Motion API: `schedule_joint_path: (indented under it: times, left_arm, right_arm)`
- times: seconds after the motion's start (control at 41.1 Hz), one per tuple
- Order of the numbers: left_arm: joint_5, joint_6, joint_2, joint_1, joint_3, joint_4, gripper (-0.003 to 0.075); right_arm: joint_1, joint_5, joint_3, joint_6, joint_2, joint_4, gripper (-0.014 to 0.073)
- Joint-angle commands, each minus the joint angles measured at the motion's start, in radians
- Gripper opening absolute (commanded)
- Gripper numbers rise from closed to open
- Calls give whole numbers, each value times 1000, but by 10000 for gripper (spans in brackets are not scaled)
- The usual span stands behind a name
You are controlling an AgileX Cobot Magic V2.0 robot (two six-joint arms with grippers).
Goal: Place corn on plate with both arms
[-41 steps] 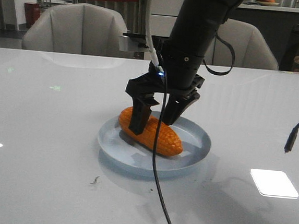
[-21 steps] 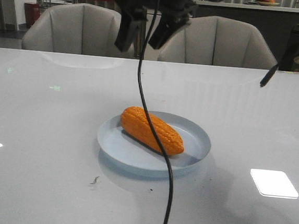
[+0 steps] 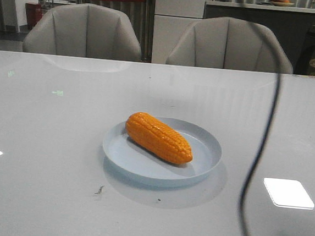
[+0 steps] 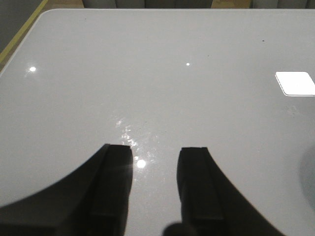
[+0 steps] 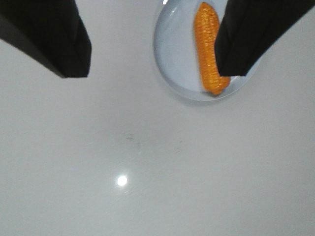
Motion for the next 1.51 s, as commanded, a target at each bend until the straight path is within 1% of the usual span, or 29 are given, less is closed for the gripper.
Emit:
schedule_joint_path:
  times: [0.0,0.097,0.195,0.316,0.365,0.462,0.535,0.559,0.584,0.608,0.73,0.851,0.973,1.07,1.143,1.484]
  left_arm:
    - [-69,1,-5,-7,-30,-15,316]
    - [-69,1,-5,-7,-30,-15,316]
    - [-69,1,-5,-7,-30,-15,316]
    - [-69,1,-5,-7,-30,-15,316]
    - [-69,1,-5,-7,-30,-15,316]
    - [-69,1,-5,-7,-30,-15,316]
    - [-69,1,-5,-7,-30,-15,316]
    - [-69,1,-5,-7,-30,-15,316]
    - [-69,1,-5,-7,-30,-15,316]
    - [-69,1,-5,-7,-30,-15,316]
    - [-69,1,-5,-7,-30,-15,316]
    - [-69,1,-5,-7,-30,-15,316]
    - [-69,1,-5,-7,-30,-15,316]
    - [-69,1,-5,-7,-30,-15,316]
    - [-69,1,-5,-7,-30,-15,316]
    - [-69,1,-5,-7,-30,-15,316]
  right_arm:
    - [-59,5,-38,4,-146,23,622]
    - [-123,-3,-32,-3,-233,23,622]
    - [-181,-19,5,-44,-317,23,622]
    - [-239,-60,137,-70,-436,22,622]
    - [-255,-96,217,-70,-483,22,622]
    - [-272,-222,404,-70,-609,22,622]
    - [-272,-332,584,-70,-713,22,622]
    - [-272,-360,653,-70,-742,22,622]
    - [-272,-388,687,-70,-771,22,622]
    - [-272,-422,775,-70,-809,22,622]
    - [-272,-556,1068,-47,-964,22,622]
    - [-272,-636,1312,1,-1099,22,622]
    - [-272,-640,1467,36,-1194,22,622]
    - [-272,-631,1537,52,-1241,22,622]
    - [-272,-631,1558,60,-1261,23,622]
    - [-272,-607,1560,60,-1264,23,622]
